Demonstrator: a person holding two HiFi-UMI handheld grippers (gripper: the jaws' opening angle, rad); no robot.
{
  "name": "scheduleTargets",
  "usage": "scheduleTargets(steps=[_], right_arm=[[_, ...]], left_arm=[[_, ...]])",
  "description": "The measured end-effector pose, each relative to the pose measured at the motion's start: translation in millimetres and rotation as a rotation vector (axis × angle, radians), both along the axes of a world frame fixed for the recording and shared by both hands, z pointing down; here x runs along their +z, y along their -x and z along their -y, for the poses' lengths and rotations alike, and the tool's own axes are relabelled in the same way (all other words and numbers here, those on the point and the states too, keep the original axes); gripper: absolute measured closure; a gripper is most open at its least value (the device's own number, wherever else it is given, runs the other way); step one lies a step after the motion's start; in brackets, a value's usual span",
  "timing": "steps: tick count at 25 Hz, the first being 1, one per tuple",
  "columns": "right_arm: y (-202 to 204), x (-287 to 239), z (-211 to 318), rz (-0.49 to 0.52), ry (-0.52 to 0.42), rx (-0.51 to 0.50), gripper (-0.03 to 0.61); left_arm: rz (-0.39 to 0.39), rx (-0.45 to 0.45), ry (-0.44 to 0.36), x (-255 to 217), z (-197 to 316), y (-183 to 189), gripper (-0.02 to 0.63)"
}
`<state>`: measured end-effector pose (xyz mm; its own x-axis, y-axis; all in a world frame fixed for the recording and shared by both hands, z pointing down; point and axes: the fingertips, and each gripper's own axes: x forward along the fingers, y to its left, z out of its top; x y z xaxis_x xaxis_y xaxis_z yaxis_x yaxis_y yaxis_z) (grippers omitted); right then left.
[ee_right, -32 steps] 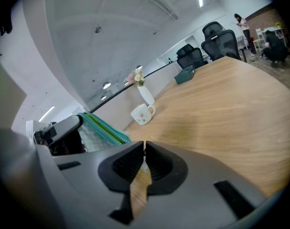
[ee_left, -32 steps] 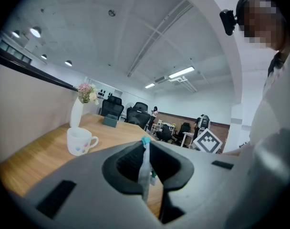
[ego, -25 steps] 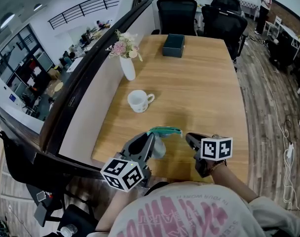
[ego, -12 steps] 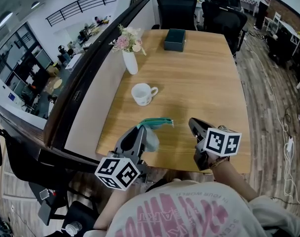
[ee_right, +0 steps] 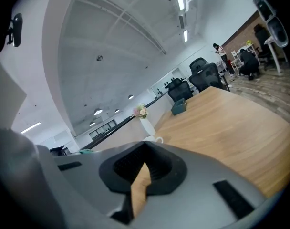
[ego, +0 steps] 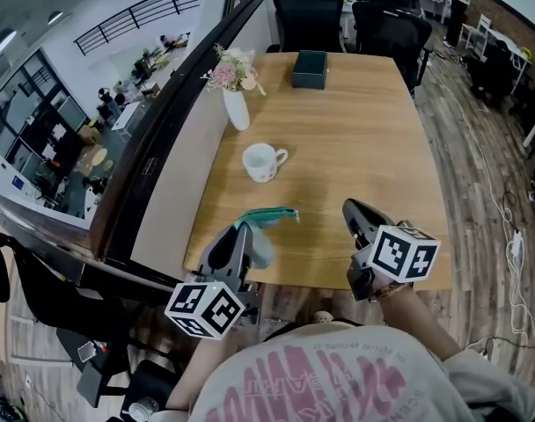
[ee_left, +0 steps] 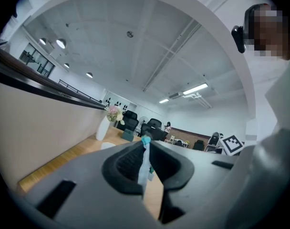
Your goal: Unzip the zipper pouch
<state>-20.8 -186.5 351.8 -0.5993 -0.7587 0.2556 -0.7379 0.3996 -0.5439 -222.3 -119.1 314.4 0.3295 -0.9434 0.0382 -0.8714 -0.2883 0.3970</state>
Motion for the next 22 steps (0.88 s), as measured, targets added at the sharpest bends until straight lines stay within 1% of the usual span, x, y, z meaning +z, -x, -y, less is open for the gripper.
scheduleTargets(steps=[8, 22], right_arm=[[3.6, 10.5, -27.9, -0.037, 0.005, 0.019, 0.581], [10.2, 31.9, -69.0, -0.059, 0.040, 0.040, 0.581]], left_arm=[[-0.019, 0.005, -0.006, 3.2, -24.3, 10.8, 0.571], [-0.022, 0.015, -0.007, 12.8, -59.1, 24.0, 0.571]])
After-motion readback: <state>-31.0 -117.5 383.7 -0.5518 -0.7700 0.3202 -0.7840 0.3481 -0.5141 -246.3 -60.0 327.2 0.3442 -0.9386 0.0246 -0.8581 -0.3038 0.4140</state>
